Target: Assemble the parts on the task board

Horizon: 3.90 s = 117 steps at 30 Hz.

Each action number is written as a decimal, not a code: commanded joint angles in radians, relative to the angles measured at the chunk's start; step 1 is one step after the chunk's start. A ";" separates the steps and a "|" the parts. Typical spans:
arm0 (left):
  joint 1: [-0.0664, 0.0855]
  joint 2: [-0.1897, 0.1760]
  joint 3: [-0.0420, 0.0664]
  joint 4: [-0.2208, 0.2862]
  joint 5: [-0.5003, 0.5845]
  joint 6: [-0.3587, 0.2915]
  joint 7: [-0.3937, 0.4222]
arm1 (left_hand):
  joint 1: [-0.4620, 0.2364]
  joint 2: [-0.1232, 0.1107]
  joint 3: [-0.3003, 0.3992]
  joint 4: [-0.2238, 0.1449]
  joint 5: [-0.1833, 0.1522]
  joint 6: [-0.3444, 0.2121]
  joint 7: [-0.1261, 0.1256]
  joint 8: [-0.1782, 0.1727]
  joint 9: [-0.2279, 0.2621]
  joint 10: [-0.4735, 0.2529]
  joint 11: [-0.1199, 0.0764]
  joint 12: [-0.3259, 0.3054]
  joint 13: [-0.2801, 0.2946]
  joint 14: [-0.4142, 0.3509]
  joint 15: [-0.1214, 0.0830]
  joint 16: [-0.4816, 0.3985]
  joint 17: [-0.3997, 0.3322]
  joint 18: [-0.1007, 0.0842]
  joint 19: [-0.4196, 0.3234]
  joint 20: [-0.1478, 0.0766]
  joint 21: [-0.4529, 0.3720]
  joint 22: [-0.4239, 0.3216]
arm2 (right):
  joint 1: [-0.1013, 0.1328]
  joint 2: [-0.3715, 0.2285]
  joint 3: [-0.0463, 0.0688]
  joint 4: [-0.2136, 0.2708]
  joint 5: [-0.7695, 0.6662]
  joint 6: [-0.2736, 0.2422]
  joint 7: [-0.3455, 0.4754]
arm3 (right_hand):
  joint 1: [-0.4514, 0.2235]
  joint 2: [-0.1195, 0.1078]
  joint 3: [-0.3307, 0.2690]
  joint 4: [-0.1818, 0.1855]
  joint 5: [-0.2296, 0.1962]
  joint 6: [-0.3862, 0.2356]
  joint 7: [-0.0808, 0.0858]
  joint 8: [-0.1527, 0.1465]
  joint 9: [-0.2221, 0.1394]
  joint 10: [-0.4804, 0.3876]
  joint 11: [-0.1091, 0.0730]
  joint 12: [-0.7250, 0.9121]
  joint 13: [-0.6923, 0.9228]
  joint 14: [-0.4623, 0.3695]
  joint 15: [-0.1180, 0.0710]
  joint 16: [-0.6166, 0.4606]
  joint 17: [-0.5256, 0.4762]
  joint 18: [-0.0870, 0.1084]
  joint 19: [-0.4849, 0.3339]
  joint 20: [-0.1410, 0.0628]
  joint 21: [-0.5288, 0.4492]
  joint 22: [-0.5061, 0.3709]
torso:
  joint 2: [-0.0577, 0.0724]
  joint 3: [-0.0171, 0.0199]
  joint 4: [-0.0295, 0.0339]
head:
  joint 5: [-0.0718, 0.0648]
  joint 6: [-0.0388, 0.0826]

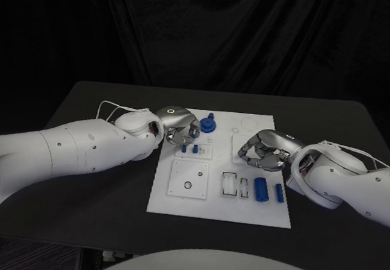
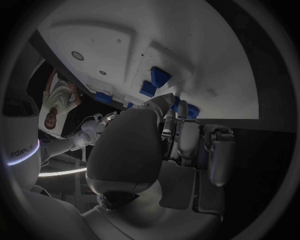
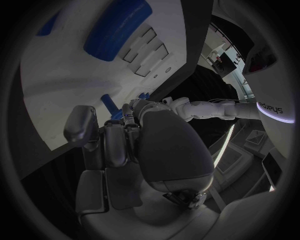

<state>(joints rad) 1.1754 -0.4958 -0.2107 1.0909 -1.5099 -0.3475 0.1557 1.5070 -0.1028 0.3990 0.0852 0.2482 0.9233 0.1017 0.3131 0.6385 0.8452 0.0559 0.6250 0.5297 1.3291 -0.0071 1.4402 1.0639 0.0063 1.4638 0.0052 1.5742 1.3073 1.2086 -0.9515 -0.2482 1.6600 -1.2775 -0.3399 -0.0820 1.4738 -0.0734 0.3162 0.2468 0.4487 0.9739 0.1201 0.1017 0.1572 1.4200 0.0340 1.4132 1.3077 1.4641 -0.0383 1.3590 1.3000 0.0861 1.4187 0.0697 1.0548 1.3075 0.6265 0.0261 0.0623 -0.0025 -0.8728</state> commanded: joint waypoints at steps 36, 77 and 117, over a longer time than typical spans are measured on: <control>-0.002 0.007 0.000 -0.026 -0.004 0.043 -0.016 | -0.004 -0.029 0.018 0.007 -0.013 -0.104 -0.054 -0.152 -0.075 -0.121 0.044 -0.080 -0.053 -0.052 0.032 -0.026 -0.061 -0.006 0.107 0.023 -0.003 0.263 | -0.004 -0.002 0.001 0.002 -0.001 0.004 -0.018 | -0.001 -0.001 0.008 -0.001 0.004 0.005 0.000 0.003 -0.001 -0.008 -0.001 -0.005 0.060 0.037 -0.001 -0.005 -0.002 0.014 -0.008 -0.003 -0.006 0.128 | 0.000 0.0000 0.0001 | 0.001 0.000; -0.003 -0.446 0.000 0.375 1.245 0.028 0.722 | -0.023 0.050 -0.151 0.198 0.267 -0.107 0.028 -0.246 -0.309 -0.465 0.128 0.009 -0.317 -1.013 0.175 -0.801 -0.923 0.097 -1.260 0.192 -1.021 -0.530 | 0.145 0.048 0.001 -0.072 -0.067 -0.111 0.001 | 0.034 -0.073 0.062 -0.033 -0.016 0.042 0.016 0.017 0.008 -0.615 0.027 -0.517 -0.450 -0.075 0.030 -0.100 -0.107 0.055 -0.153 0.024 -0.283 0.074 | 0.000 -0.0131 0.0036 | 0.060 0.000; -0.101 -0.471 0.000 0.490 1.493 0.376 0.718 | -0.318 0.387 -0.661 0.207 -0.046 -0.732 -0.148 -0.288 -0.613 -0.804 0.034 -0.337 -0.494 -1.307 0.184 -1.305 -1.041 0.167 -1.402 0.272 -1.463 -1.011 | 0.041 0.058 0.001 -0.212 -0.299 -0.065 -0.040 | -0.003 -0.106 0.003 -0.032 -0.141 -0.056 0.020 0.055 0.034 -0.722 0.085 -0.832 -0.873 -0.030 0.076 0.007 -0.091 0.013 -0.052 0.070 0.041 0.132 | 0.000 -0.0125 0.0029 | -0.009 0.000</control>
<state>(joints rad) 1.0766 -0.9682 -0.2117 1.5792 -0.0331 -0.0076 0.6750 1.1866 0.2799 -0.2562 0.2911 0.2002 0.1946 -0.0518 0.0287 0.0262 0.0429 0.0824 0.2830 0.0359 0.0216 0.1724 0.1319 0.0211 0.1625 0.0617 0.2718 0.1141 0.2973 1.2525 -0.8938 -0.2486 1.4501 -1.5588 -0.4127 -0.1013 1.4774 -0.1828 0.3216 0.2139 0.3020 0.9129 0.1417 0.1605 0.1925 0.6936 0.1181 0.5856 0.4353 1.4309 0.0360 1.3672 1.2095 0.1162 1.3636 0.1394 1.0997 1.3076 0.6268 0.0137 0.0649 -0.0089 -0.8727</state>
